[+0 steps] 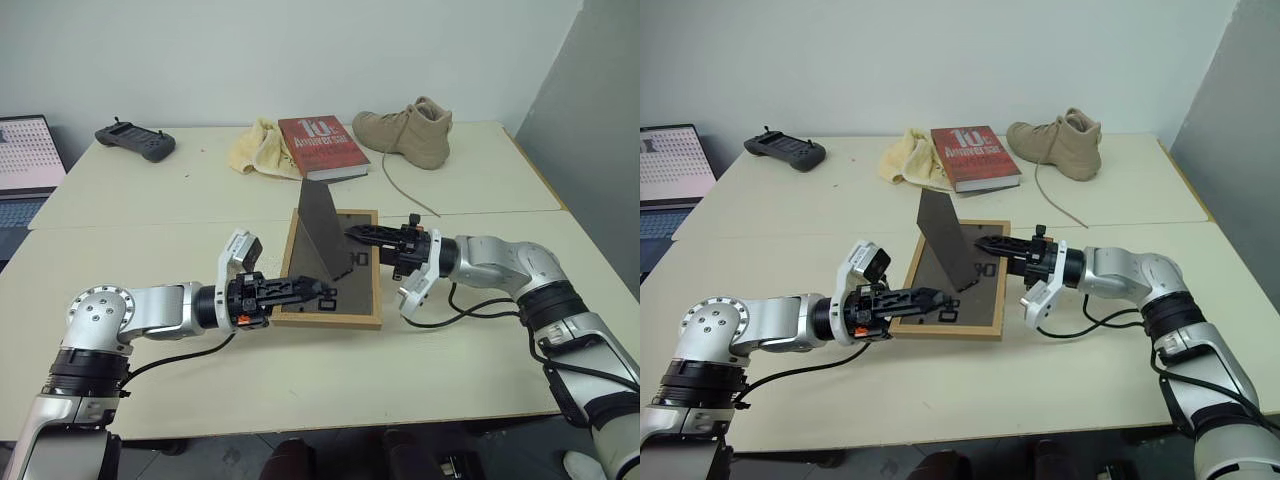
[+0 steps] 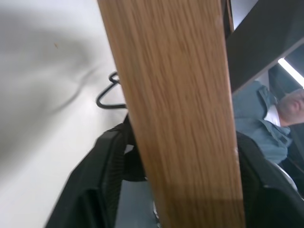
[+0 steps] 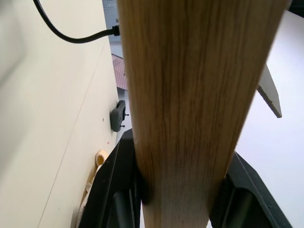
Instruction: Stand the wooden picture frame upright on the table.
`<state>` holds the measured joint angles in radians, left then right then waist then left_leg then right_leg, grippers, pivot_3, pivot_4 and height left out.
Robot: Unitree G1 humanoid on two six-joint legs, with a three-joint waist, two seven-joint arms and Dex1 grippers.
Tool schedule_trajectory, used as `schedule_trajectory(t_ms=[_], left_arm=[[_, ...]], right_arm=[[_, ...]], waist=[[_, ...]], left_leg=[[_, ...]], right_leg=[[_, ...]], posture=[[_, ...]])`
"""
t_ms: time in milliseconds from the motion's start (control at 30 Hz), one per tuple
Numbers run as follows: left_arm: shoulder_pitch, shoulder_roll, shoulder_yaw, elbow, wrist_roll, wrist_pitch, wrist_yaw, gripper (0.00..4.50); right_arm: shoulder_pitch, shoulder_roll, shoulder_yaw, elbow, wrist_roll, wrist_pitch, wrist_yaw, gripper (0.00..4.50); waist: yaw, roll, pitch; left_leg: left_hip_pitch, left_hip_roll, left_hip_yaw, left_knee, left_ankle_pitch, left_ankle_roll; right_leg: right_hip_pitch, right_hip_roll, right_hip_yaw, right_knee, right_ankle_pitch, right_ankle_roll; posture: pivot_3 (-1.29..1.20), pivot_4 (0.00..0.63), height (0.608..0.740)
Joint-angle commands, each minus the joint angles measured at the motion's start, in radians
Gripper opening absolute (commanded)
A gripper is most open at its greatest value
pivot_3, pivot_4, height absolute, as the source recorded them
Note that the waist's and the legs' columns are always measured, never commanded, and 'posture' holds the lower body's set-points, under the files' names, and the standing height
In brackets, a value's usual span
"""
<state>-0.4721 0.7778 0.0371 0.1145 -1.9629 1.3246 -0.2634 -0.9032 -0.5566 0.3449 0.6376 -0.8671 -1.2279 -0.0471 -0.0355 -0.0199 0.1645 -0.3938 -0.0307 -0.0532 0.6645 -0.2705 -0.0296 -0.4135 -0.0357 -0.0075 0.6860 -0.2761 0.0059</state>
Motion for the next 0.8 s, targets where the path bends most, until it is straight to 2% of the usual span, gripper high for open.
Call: schedule_trajectory(t_ms=[33,100,167,267,333,500,567,633,800], left_arm=[[-0.013,0.065,0.129,-0.042,-0.005,-0.096,0.07,3.77],[0.015,0.095,0.179,-0.137,0.053,-0.133,0.095,4.14],[0.071,0.113,0.227,-0.251,0.129,-0.179,0.136,4.49],[0.216,0.152,0.247,-0.537,0.43,-0.26,0.139,4.5],[0.313,0.167,0.221,-0.702,0.634,-0.346,0.107,4.5],[0.486,0.098,0.153,-0.846,0.992,-0.564,0.037,4.5],[0.545,0.063,0.115,-0.862,1.094,-0.628,0.014,4.5],[0.582,0.029,0.097,-0.875,1.139,-0.664,0.001,4.5],[0.645,-0.044,0.065,-0.869,1.254,-0.735,-0.03,4.5]], right_arm=[[-0.046,0.015,0.009,0.104,0.31,0.047,0.181,1.33],[-0.03,0.041,0.028,0.126,0.529,0.141,0.386,1.33],[-0.009,0.087,0.003,0.095,0.752,0.318,0.599,1.33],[-0.016,0.178,-0.075,0.056,1.008,0.71,0.859,1.33],[-0.043,0.229,-0.122,0.055,1.126,0.98,0.968,1.32],[-0.084,0.298,-0.196,0.093,1.253,1.372,1.108,1.32],[-0.088,0.319,-0.206,0.134,1.26,1.449,1.161,1.32],[-0.082,0.341,-0.201,0.176,1.239,1.456,1.187,1.32],[-0.056,0.398,-0.196,0.324,1.133,1.285,1.129,1.32]], waist=[[0.0,0.0,0.0],[-0.001,0.0,0.0],[-0.006,-0.001,0.0],[-0.014,-0.001,0.0],[-0.014,0.001,0.001],[0.008,0.001,0.002],[0.009,0.001,0.001],[0.013,0.001,0.001],[0.016,0.001,0.001]], left_leg=[[0.0,0.0,0.0,0.0,0.0,0.0],[0.001,0.002,0.0,0.0,0.0,0.0],[0.001,0.003,0.0,0.0,0.0,0.0],[0.003,0.004,0.001,0.0,-0.001,0.001],[0.003,0.004,0.001,-0.002,-0.001,0.002],[0.003,0.004,0.001,-0.003,-0.002,0.003],[0.003,0.004,0.001,-0.003,-0.004,0.006],[0.003,0.004,0.001,-0.003,-0.004,0.007],[0.002,0.004,0.002,-0.002,-0.005,0.008]], right_leg=[[0.0,0.0,0.0,0.0,0.0,0.0],[0.003,0.0,-0.001,-0.002,0.0,0.0],[0.005,0.0,-0.002,-0.005,0.0,0.0],[0.007,0.0,-0.002,-0.007,0.0,0.0],[0.007,0.0,-0.001,-0.007,0.0,-0.001],[0.006,0.0,-0.003,-0.006,0.001,-0.002],[0.006,0.0,-0.003,-0.006,0.001,-0.003],[0.006,0.0,-0.003,-0.006,0.001,-0.003],[0.006,0.0,-0.003,-0.005,0.001,-0.002]], posture=[[0.0,0.15,0.74],[0.0,0.15,0.74],[0.0,0.15,0.74],[0.0,0.15,0.74],[0.0,0.15,0.74],[0.0,0.15,0.74],[0.0,0.15,0.74],[0.0,0.15,0.74],[0.0,0.15,0.74]])
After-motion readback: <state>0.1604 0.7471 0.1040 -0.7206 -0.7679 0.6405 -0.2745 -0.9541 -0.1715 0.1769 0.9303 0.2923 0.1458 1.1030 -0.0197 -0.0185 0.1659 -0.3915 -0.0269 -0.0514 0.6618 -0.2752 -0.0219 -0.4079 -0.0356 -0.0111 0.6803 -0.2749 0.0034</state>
